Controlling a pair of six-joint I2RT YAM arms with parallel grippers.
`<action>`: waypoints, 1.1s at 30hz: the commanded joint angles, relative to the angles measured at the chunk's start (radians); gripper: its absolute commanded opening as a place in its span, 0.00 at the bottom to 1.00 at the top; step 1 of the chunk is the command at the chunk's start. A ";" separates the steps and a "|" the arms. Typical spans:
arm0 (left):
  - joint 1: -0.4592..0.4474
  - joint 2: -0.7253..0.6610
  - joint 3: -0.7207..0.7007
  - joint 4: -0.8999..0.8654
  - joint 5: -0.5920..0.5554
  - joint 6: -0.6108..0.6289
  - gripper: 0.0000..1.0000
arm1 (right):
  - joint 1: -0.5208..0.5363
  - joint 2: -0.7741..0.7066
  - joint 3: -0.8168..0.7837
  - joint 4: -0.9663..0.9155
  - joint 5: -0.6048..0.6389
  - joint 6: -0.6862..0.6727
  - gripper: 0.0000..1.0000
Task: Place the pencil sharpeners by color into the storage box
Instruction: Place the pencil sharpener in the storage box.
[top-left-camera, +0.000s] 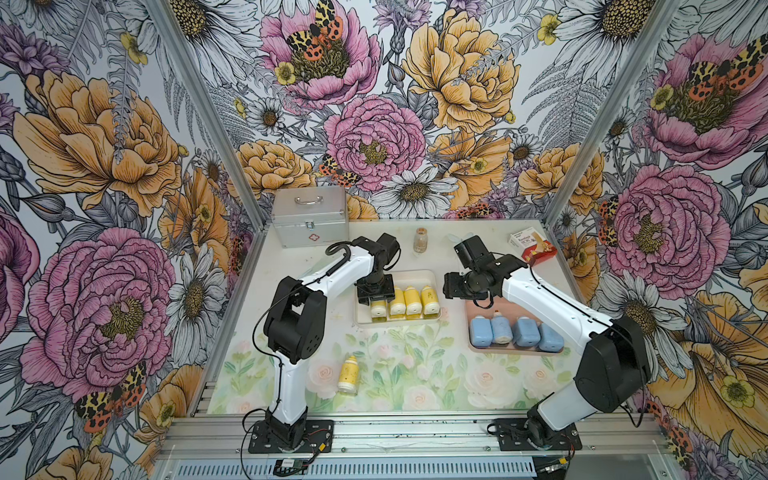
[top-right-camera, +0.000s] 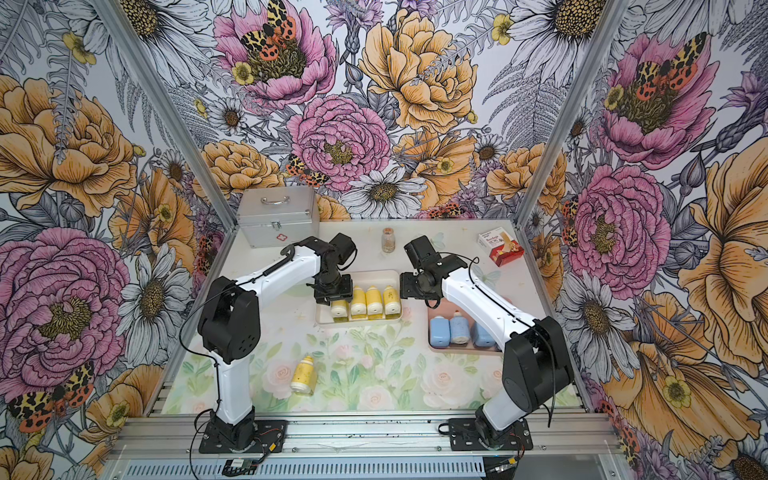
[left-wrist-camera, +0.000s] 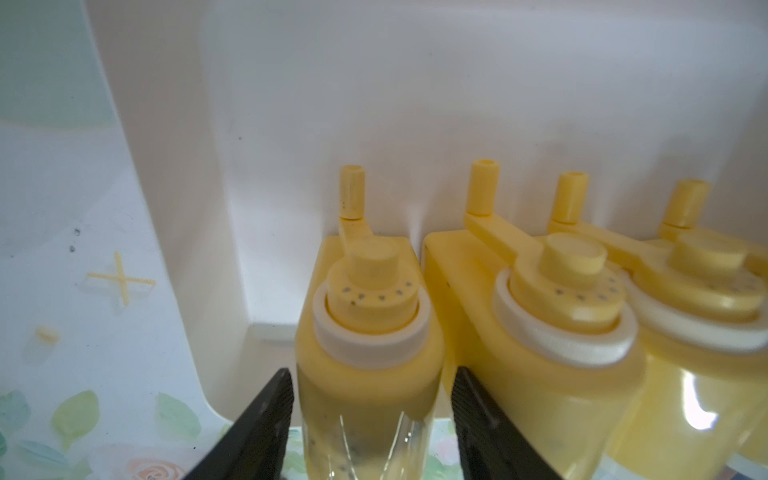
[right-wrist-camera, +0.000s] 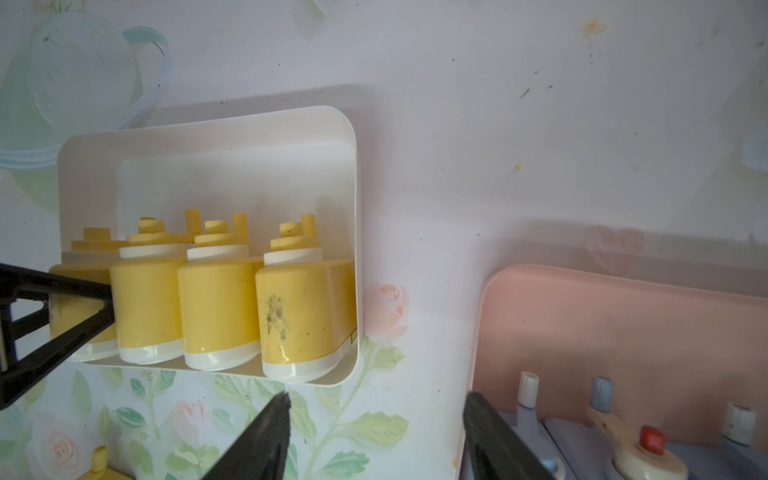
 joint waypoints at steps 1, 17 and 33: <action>0.009 -0.070 -0.010 0.021 -0.013 -0.014 0.62 | -0.004 0.014 0.002 0.011 -0.008 -0.004 0.68; 0.023 -0.325 -0.110 0.018 -0.032 -0.016 0.66 | -0.003 0.054 0.035 0.011 -0.034 -0.017 0.69; -0.146 -0.690 -0.419 -0.110 -0.126 -0.126 0.70 | 0.009 0.096 0.092 0.009 -0.072 -0.034 0.69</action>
